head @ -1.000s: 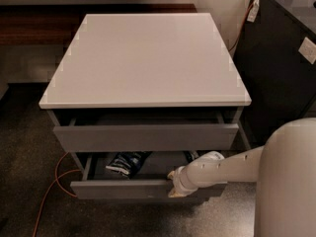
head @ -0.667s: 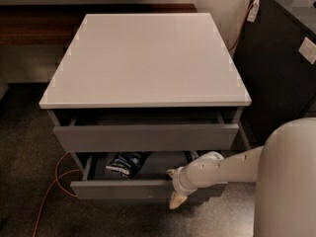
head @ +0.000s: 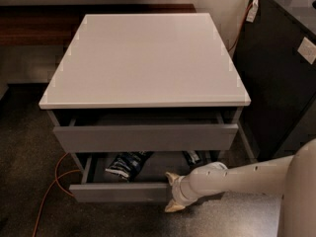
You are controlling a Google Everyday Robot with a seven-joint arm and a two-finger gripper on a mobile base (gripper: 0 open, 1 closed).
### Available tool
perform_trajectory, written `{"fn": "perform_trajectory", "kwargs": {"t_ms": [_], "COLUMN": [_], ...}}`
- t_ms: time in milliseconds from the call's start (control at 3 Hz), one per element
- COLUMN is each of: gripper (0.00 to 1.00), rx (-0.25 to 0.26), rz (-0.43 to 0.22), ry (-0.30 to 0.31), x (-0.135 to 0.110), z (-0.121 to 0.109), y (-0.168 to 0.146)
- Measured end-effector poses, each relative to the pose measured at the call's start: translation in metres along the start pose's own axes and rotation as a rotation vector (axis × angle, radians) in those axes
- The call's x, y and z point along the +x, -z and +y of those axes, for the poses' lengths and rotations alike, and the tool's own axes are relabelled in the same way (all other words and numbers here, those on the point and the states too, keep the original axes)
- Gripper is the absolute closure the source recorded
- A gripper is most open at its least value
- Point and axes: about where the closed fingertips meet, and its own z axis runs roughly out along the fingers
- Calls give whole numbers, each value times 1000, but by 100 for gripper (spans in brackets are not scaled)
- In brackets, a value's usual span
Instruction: Pick blue chip bag from middle drawer and place on counter
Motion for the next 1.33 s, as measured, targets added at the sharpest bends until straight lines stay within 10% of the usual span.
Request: {"fn": "perform_trajectory", "kwargs": {"t_ms": [1000, 1333], "gripper": [100, 100], "rx": [-11, -33], "rz": [-14, -38], "ry": [-3, -2], "x": [-7, -12], "z": [9, 25], "y": [12, 12]}}
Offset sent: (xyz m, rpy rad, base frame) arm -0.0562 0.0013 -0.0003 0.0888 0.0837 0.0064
